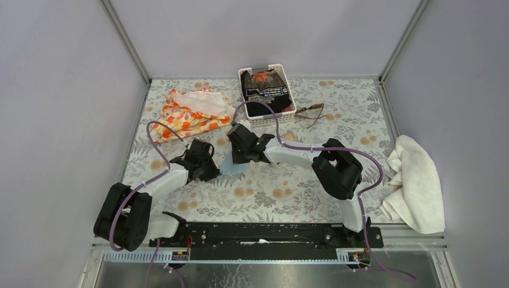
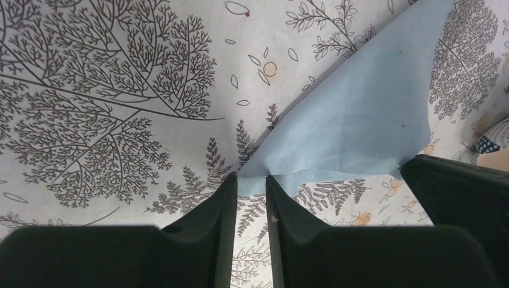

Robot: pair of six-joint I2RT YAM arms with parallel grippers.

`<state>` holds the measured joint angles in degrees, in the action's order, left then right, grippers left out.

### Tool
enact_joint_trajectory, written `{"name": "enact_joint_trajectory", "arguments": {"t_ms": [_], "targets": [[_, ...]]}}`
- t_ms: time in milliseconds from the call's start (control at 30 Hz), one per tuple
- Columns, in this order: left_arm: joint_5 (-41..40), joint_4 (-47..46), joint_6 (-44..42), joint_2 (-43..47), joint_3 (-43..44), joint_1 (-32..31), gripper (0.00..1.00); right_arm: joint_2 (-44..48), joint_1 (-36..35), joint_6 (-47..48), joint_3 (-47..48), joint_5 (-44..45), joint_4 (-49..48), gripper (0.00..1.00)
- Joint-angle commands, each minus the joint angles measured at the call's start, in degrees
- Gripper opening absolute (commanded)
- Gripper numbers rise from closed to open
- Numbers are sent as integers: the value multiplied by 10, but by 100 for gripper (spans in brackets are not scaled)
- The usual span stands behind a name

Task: Organize the sunglasses
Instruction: Adjust the glasses cleaning cloth at the center of the board.

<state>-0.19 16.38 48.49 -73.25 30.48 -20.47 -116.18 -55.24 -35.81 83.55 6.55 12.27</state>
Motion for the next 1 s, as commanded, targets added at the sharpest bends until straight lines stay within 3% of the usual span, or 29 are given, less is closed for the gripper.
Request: {"name": "enact_joint_trajectory", "arguments": {"t_ms": [0, 133, 533, 967], "targets": [[-1, 1, -4, -13, -11, 4, 24, 31, -1, -8, -7, 3, -13, 0], [-1, 0, -7, -14, -10, 4, 0, 35, 0, -8, -7, 5, -14, 0], [-3, 29, -38, 20, 64, 4, 0, 66, 11, -9, 9, -1, -11, 0], [-49, 69, -117, -64, 247, 18, 0, 21, 44, 24, 142, -7, 31, 0]]}}
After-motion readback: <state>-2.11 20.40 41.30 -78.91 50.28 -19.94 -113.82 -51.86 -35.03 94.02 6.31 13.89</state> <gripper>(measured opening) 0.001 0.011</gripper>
